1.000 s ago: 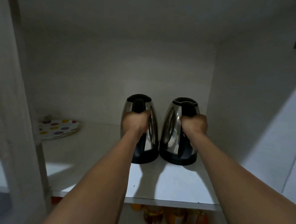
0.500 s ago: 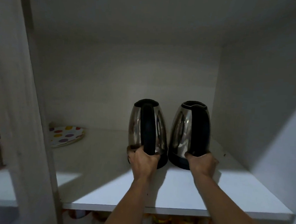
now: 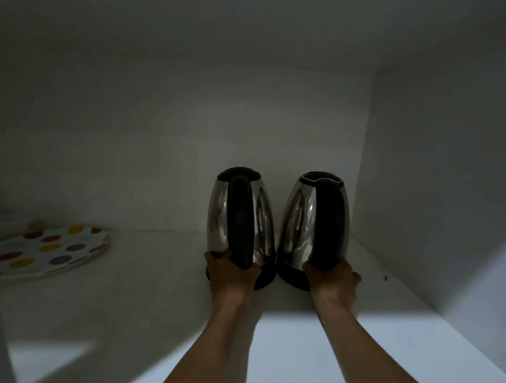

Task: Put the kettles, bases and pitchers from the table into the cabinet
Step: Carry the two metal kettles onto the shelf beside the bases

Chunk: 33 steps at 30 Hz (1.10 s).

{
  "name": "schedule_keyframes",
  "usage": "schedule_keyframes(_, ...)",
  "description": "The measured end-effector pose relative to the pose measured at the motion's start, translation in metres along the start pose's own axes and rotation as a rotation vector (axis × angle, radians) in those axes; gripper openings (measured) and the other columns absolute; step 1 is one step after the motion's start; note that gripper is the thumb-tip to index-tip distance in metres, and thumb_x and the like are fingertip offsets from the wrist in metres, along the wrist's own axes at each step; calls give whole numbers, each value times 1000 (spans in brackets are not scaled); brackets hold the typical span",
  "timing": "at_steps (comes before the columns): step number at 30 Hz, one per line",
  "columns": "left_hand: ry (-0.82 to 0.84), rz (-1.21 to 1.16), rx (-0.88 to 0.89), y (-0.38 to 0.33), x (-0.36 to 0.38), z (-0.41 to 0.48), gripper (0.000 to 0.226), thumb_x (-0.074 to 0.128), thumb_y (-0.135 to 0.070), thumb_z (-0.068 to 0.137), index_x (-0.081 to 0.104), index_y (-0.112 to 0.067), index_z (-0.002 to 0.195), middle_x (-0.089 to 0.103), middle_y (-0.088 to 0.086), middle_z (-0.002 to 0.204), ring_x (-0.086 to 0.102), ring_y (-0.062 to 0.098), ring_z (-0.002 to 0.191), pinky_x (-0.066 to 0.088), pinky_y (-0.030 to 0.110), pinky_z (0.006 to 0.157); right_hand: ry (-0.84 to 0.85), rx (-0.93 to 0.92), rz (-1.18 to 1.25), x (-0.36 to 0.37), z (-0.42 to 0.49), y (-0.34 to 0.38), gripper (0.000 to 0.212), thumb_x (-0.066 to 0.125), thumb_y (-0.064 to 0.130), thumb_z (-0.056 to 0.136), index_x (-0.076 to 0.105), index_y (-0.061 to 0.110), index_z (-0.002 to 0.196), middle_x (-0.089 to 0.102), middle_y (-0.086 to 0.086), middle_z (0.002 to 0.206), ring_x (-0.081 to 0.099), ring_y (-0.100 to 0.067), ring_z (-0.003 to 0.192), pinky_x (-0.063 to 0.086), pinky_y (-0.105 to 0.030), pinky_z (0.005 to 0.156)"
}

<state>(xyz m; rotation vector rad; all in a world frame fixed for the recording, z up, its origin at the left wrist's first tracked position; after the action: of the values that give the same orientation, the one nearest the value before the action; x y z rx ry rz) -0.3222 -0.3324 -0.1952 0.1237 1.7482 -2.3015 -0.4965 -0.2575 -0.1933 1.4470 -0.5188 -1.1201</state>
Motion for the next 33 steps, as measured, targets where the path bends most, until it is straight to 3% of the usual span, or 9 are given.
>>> schedule_keyframes(4, -63, -33, 12, -1, 14, 21, 44, 75, -4, 77, 39, -28, 70, 54, 23, 118, 62, 33, 97, 50, 31, 81, 61, -29, 12, 15, 31, 1, 51, 75, 25, 81, 57, 12, 127, 51, -20, 125, 55, -38, 108, 43, -33, 87)
schedule_keyframes(7, -80, -52, -7, 1, 22, 36, 46, 75, -3, 77, 38, -28, 70, 57, 19, 109, 57, 24, 87, 44, 26, 75, 95, -57, -10, 27, 55, 3, 56, 76, 26, 82, 55, 10, 131, 53, -21, 127, 51, -36, 115, 44, -37, 92)
schedule_keyframes(11, -47, -75, -47, 12, 32, 58, 31, 76, -1, 75, 53, -9, 93, 57, 1, 85, 59, 19, 79, 40, 14, 55, 95, -46, -31, 41, 79, 7, 58, 78, 30, 80, 57, 10, 130, 53, -20, 125, 58, -37, 107, 48, -39, 89)
schedule_keyframes(15, -64, -65, -71, 16, 41, 66, 36, 76, 0, 74, 56, -3, 104, 57, -2, 82, 55, 4, 68, 38, 11, 53, 118, -44, -41, 47, 92, 8, 58, 77, 28, 82, 54, 10, 132, 48, -21, 127, 57, -39, 108, 48, -40, 92)
schedule_keyframes(19, -106, -65, -74, 14, 46, 62, 35, 76, -3, 76, 55, -3, 105, 61, 5, 93, 64, 24, 87, 44, 20, 60, 139, -53, -12, 50, 97, 7, 59, 77, 27, 82, 53, 8, 132, 46, -21, 126, 59, -42, 105, 48, -44, 95)
schedule_keyframes(24, -117, 60, -119, 13, 37, 41, 50, 76, -8, 80, 32, -10, 105, 59, 15, 110, 62, 31, 98, 44, 30, 76, 230, -28, 20, 39, 91, -4, 70, 80, 19, 79, 35, -1, 129, 53, -26, 129, 57, -42, 114, 50, -48, 95)
schedule_keyframes(29, -71, 167, -135, -3, 30, 8, 56, 65, -3, 84, 28, -5, 127, 56, 22, 126, 59, 38, 115, 46, 38, 93, 275, -35, -14, 7, 75, -11, 75, 75, 14, 83, 26, -4, 137, 50, -28, 136, 53, -44, 122, 47, -48, 99)
schedule_keyframes(33, -30, 410, 16, -25, 9, -27, 68, 66, -14, 86, 27, -2, 141, 46, 21, 135, 49, 43, 125, 39, 41, 104, 344, -115, -172, -13, 36, 1, 78, 64, 25, 91, 17, 6, 149, 43, -25, 141, 53, -44, 120, 48, -46, 98)
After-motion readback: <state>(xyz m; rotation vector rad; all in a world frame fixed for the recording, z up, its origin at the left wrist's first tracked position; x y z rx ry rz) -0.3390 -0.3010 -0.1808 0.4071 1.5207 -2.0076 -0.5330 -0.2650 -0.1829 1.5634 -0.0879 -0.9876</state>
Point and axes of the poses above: each hand's wrist, its own z-axis towards the middle knuckle, its own x-axis out of the palm, y = z × x, the point moved 3 cm from there along z, towards the middle knuckle
